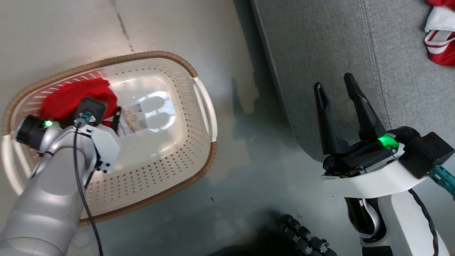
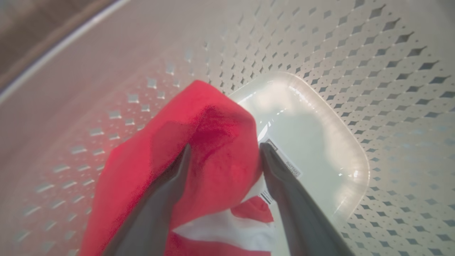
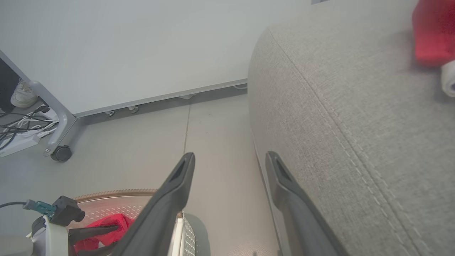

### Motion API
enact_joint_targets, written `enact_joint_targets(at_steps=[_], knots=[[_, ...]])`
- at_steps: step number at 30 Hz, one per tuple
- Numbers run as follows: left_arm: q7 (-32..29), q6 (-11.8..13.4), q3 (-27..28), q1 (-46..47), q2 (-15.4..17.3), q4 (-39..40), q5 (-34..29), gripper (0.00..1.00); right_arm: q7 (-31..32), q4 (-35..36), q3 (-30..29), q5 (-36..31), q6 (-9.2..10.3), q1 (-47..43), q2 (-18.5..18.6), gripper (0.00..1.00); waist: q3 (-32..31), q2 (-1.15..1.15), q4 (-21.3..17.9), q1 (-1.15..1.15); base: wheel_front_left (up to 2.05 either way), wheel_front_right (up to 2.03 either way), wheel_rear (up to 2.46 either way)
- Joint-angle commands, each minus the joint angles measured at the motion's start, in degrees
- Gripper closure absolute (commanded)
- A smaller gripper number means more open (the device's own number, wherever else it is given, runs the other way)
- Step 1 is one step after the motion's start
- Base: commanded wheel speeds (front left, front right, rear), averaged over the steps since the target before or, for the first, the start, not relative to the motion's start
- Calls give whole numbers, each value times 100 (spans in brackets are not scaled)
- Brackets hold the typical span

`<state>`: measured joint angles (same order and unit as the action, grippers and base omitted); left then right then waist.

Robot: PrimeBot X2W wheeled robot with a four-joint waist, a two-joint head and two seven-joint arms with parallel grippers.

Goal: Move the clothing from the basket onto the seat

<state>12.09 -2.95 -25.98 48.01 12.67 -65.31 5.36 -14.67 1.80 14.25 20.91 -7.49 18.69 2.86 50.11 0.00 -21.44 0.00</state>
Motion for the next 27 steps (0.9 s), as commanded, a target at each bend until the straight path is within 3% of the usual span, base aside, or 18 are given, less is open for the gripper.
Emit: enact_joint_targets(at_steps=[1, 6, 7, 8, 9, 17, 27], knots=[[-63, 51, -12, 183, 116, -161, -44, 0, -45, -38, 54, 86, -2, 100, 12, 0, 261, 0, -265, 0, 0, 0, 0], [-259, 203, -61, 353, 289, -520, -101, 2, -58, 5, 126, 234, -2, 177, 12, 0, 376, 0, -398, 0, 0, 0, 0], [-283, 210, -86, 373, 304, -555, -116, 21, -59, 16, 129, 248, -2, 179, 12, 0, 384, 0, -407, 0, 0, 0, 0], [-283, 210, -86, 373, 304, -555, -116, 21, -59, 16, 129, 248, -2, 179, 12, 0, 384, 0, -407, 0, 0, 0, 0], [-310, 199, -109, 385, 315, -587, -123, 100, -60, 25, 131, 275, -2, 183, 12, 0, 390, 0, -413, 0, 0, 0, 0], [-11, 136, -294, 344, 203, -636, -156, 100, -62, -36, 42, 192, -2, 203, 14, 0, 150, 0, -260, 0, 0, 0, 0], [315, -85, -150, -112, -262, 80, 262, 100, -62, -265, -135, -304, -2, 59, 18, 0, -743, 0, 367, 0, 0, 0, 0]])
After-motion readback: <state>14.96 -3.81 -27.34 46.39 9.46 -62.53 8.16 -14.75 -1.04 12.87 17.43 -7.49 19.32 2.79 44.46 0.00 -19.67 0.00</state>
